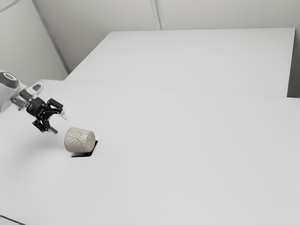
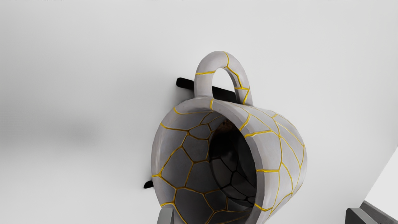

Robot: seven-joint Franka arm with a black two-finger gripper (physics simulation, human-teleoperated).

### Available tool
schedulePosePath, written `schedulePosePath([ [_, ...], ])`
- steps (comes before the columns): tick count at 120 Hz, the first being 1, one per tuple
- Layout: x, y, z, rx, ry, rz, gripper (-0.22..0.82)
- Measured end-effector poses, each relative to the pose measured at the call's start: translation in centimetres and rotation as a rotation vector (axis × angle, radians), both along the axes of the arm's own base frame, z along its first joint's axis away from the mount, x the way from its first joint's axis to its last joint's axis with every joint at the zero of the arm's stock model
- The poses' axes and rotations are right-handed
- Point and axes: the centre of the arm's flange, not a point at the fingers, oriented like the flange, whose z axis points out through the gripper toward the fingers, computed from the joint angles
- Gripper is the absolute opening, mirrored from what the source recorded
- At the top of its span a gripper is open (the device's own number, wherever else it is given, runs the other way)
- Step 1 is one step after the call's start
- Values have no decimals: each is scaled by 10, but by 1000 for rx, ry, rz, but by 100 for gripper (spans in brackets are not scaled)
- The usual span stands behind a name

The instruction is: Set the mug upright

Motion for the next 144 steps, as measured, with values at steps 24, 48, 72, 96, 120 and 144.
schedulePosePath([
  [24, 3, -4, -32, -83, -5, 12, 60],
  [48, 7, -19, -46, -166, -18, 12, 60],
  [72, 12, -34, -48, -231, -38, 30, 53],
  [96, 15, -39, -46, -223, -13, 23, 8],
  [120, 21, -46, -43, -215, 5, 23, -9],
  [144, 33, -51, -26, -183, -4, 7, -15],
])
